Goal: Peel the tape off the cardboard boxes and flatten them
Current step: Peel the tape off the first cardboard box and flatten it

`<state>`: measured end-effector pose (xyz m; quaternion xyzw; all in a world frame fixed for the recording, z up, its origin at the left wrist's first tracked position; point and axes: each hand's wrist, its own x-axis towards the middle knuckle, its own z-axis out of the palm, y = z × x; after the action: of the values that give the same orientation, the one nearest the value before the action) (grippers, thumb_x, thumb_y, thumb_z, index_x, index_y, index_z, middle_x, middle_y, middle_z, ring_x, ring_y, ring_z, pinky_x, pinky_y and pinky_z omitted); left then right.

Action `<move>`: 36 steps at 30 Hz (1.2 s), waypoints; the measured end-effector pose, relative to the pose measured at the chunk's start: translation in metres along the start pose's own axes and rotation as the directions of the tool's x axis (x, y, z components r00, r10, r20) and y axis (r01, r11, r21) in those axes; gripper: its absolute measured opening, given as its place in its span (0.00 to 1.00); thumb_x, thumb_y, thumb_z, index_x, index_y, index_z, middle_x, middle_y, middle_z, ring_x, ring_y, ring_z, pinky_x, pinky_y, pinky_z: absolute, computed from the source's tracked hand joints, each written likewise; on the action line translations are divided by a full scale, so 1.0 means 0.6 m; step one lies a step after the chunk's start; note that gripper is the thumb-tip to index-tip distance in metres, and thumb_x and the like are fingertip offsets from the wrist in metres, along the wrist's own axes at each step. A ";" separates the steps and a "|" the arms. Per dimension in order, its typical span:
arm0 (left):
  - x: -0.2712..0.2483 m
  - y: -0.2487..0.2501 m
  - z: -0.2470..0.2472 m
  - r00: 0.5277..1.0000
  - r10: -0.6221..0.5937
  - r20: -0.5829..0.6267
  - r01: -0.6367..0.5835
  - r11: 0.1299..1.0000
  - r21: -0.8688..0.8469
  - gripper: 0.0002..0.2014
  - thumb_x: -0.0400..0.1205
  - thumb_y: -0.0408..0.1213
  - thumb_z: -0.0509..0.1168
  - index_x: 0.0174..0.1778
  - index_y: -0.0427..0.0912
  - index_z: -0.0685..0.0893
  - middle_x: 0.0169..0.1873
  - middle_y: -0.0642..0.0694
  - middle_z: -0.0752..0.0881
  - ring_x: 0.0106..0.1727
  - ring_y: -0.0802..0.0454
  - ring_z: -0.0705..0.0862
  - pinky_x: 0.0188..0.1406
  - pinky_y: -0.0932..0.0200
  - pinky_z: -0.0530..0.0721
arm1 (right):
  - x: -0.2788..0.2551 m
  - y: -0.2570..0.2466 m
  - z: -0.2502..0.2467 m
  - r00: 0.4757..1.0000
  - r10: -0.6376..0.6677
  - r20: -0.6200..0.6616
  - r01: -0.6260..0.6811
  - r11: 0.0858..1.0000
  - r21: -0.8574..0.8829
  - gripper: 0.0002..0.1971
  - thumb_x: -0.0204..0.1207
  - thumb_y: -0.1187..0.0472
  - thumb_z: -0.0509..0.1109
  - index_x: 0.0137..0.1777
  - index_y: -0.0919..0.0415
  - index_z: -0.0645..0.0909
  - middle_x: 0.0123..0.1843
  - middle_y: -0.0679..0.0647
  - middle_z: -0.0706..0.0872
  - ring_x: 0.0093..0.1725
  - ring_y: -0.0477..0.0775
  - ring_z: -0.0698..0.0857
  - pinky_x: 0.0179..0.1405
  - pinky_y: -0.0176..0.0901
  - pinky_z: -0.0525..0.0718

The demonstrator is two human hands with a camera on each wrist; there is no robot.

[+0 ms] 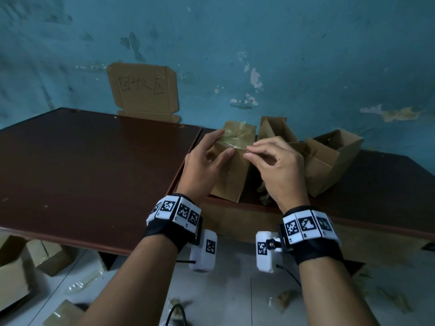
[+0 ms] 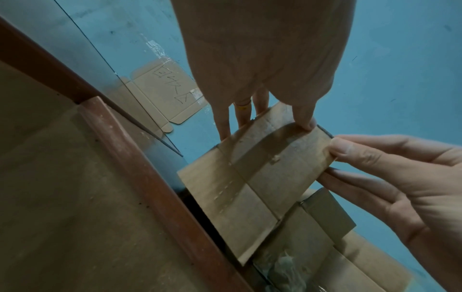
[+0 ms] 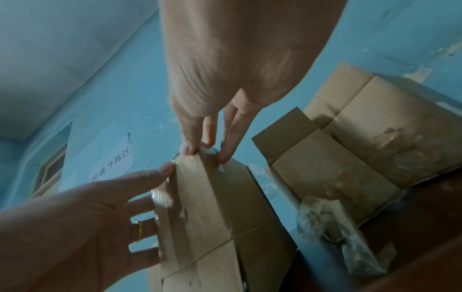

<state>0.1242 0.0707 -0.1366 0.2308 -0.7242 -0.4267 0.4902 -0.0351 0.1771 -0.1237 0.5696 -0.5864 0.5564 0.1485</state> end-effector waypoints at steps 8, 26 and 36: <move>0.004 -0.003 0.006 1.000 -0.014 -0.022 0.013 1.000 -0.024 0.24 0.87 0.46 0.74 0.79 0.50 0.78 0.74 0.52 0.86 0.75 0.60 0.84 0.76 0.49 0.84 | -0.001 -0.006 -0.005 0.990 -0.128 0.061 0.134 0.984 -0.118 0.11 0.82 0.64 0.81 0.63 0.58 0.94 0.58 0.50 0.88 0.53 0.47 0.90 0.50 0.47 0.93; 0.007 0.001 0.005 0.997 0.050 -0.067 -0.048 0.999 0.020 0.18 0.87 0.44 0.75 0.73 0.50 0.82 0.57 0.63 0.89 0.61 0.66 0.89 0.63 0.53 0.90 | -0.006 -0.025 0.000 0.962 -0.274 -0.010 0.254 0.904 -0.344 0.05 0.87 0.62 0.77 0.52 0.61 0.94 0.51 0.53 0.92 0.50 0.51 0.92 0.44 0.44 0.90; 0.007 -0.007 0.003 0.996 0.080 0.039 -0.084 0.989 0.121 0.18 0.85 0.48 0.76 0.71 0.54 0.87 0.70 0.53 0.79 0.71 0.59 0.81 0.72 0.45 0.86 | -0.011 -0.016 -0.001 0.973 -0.218 0.077 0.231 0.933 -0.276 0.12 0.82 0.63 0.78 0.63 0.57 0.93 0.52 0.51 0.90 0.48 0.51 0.89 0.43 0.50 0.91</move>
<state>0.1206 0.0661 -0.1383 0.2229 -0.7662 -0.3649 0.4797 -0.0253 0.1835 -0.1242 0.6179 -0.5944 0.4332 0.2779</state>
